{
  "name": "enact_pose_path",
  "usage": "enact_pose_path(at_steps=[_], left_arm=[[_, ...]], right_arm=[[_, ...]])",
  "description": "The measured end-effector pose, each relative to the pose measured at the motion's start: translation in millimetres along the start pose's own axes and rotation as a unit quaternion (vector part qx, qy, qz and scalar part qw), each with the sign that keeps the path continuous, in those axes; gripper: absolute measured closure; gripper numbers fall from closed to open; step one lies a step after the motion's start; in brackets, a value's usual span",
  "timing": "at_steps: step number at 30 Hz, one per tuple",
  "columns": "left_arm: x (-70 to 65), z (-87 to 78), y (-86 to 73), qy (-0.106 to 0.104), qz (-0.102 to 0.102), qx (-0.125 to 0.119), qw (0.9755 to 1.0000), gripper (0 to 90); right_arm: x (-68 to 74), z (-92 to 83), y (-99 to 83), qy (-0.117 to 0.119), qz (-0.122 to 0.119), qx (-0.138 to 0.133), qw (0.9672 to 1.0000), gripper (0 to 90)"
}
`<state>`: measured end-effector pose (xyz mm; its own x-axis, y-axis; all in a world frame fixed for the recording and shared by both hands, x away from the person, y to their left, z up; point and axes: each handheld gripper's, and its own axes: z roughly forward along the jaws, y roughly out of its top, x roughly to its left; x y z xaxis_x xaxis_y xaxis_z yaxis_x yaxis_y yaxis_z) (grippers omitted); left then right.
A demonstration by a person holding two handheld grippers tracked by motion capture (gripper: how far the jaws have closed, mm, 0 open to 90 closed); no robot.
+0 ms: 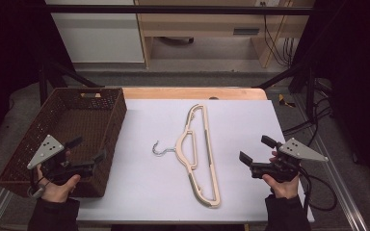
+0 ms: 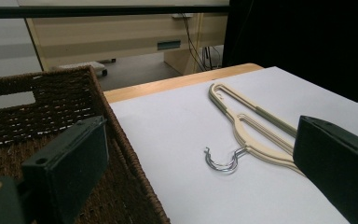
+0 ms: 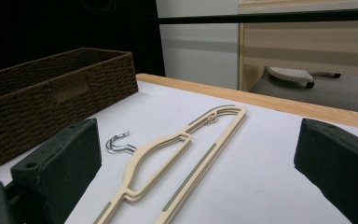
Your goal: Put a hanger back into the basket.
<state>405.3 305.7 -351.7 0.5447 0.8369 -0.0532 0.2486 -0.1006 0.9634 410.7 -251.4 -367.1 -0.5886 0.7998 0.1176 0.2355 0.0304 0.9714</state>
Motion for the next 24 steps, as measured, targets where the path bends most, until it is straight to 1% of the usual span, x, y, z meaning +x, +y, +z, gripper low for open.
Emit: enact_pose_path(at_steps=[3, 6, 7, 9, 11, 12, 13, 16, 17, 18, 19, 21, 22, 23, 24], left_arm=[[-1.2, 0.1, 0.3, -0.001, 0.002, 0.0, 1.0, 3.2], [-5.4, 1.8, 1.2, -0.01, 0.007, -0.001, 0.9999, 3.6], [-5.4, 1.8, 1.2, -0.01, 0.007, -0.001, 0.9999, 3.8], [-9.1, 5.5, 1.9, -0.018, 0.015, 0.004, 0.9997, 4.0], [-10.5, 7.2, 2.1, -0.022, 0.017, 0.005, 0.9996, 4.3], [-12.1, 9.1, 2.4, -0.025, 0.019, 0.007, 0.9995, 4.3], [-16.2, 13.5, 3.3, -0.029, 0.025, 0.01, 0.9992, 4.6], [-23.9, 22.0, 5.8, -0.037, 0.04, 0.017, 0.9984, 5.0], [-23.9, 22.0, 5.8, -0.037, 0.04, 0.017, 0.9984, 5.2], [-27.4, 25.5, 6.4, -0.042, 0.042, 0.019, 0.9981, 5.2], [-35.0, 33.6, 6.8, -0.052, 0.05, 0.028, 0.997, 5.7], [-43.3, 43.1, 5.9, -0.062, 0.059, 0.04, 0.9956, 5.7], [-47.1, 48.0, 5.4, -0.066, 0.063, 0.048, 0.9946, 5.8], [-47.1, 48.0, 5.4, -0.066, 0.063, 0.048, 0.9946, 6.1], [-54.6, 58.8, 4.3, -0.073, 0.068, 0.064, 0.9929, 6.1]], right_arm=[[-0.2, -0.1, 0.0, -0.001, -0.001, 0.003, 1.0, 1.3], [0.8, 1.4, 0.5, 0.0, 0.003, 0.004, 1.0, 1.6], [0.8, 1.4, 0.5, 0.0, 0.003, 0.004, 1.0, 1.6], [2.9, 4.3, 0.2, 0.002, 0.003, 0.008, 1.0, 1.8], [4.9, 6.4, 0.0, 0.004, 0.001, 0.012, 0.9999, 1.9], [4.9, 6.4, 0.0, 0.004, 0.001, 0.012, 0.9999, 1.9], [6.5, 8.6, -0.4, 0.007, -0.002, 0.019, 0.9998, 2.0], [11.2, 13.1, -0.4, 0.012, -0.003, 0.023, 0.9997, 2.1], [11.2, 13.1, -0.4, 0.012, -0.003, 0.023, 0.9997, 2.1], [12.9, 14.3, -0.6, 0.014, -0.006, 0.025, 0.9996, 2.2], [16.2, 16.7, -0.9, 0.02, -0.009, 0.03, 0.9993, 2.2], [19.1, 19.5, -1.0, 0.023, -0.012, 0.032, 0.9991, 2.2], [20.3, 20.9, -1.2, 0.026, -0.012, 0.033, 0.9991, 2.3], [20.3, 20.9, -1.2, 0.026, -0.012, 0.033, 0.9991, 2.3], [21.7, 22.8, -2.0, 0.028, -0.013, 0.038, 0.9988, 2.3]])
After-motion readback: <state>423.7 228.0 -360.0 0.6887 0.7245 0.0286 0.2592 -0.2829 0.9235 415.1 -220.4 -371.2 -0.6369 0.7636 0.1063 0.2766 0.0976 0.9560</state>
